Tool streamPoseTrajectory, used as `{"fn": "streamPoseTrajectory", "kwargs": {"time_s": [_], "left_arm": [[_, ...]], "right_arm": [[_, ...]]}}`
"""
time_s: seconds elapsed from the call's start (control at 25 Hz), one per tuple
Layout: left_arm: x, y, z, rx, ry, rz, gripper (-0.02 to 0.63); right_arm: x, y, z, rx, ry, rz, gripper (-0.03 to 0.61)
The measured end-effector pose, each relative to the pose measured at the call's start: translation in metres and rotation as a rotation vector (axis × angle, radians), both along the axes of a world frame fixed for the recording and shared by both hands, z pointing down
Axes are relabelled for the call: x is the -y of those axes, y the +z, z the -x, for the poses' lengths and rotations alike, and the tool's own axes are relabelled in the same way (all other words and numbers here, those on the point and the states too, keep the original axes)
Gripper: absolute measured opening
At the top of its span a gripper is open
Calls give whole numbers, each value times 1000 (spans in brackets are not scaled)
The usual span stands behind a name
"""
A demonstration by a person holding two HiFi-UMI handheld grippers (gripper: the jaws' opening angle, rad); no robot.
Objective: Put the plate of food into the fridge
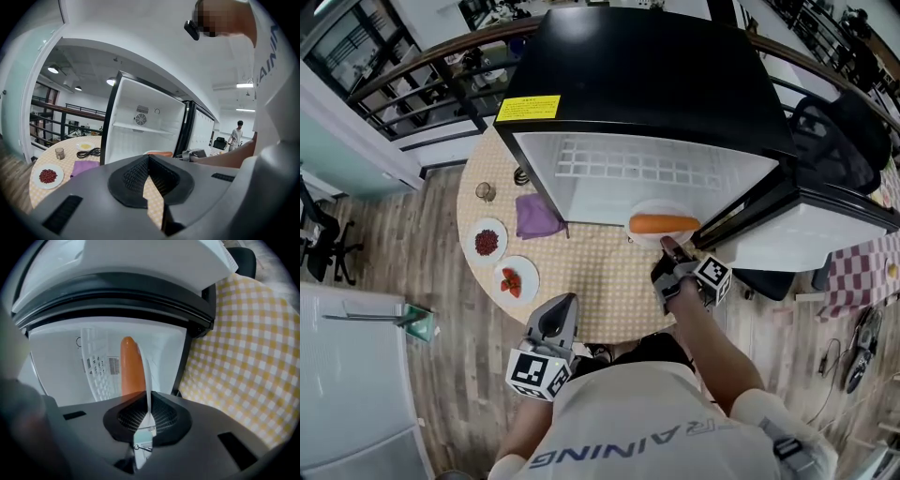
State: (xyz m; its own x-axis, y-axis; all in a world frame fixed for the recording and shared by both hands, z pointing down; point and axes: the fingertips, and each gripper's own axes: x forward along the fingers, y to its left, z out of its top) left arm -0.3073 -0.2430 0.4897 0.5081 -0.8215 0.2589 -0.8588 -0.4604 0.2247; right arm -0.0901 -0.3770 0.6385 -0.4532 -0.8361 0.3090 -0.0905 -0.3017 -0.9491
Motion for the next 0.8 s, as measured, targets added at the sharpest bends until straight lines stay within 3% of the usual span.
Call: {"fn": "streamPoseTrajectory", "kwargs": {"time_s": [0.8], "left_arm": [[1,7,13,5,-70,35,9]], "right_arm": [[109,30,6,-43,200,96,37]]}}
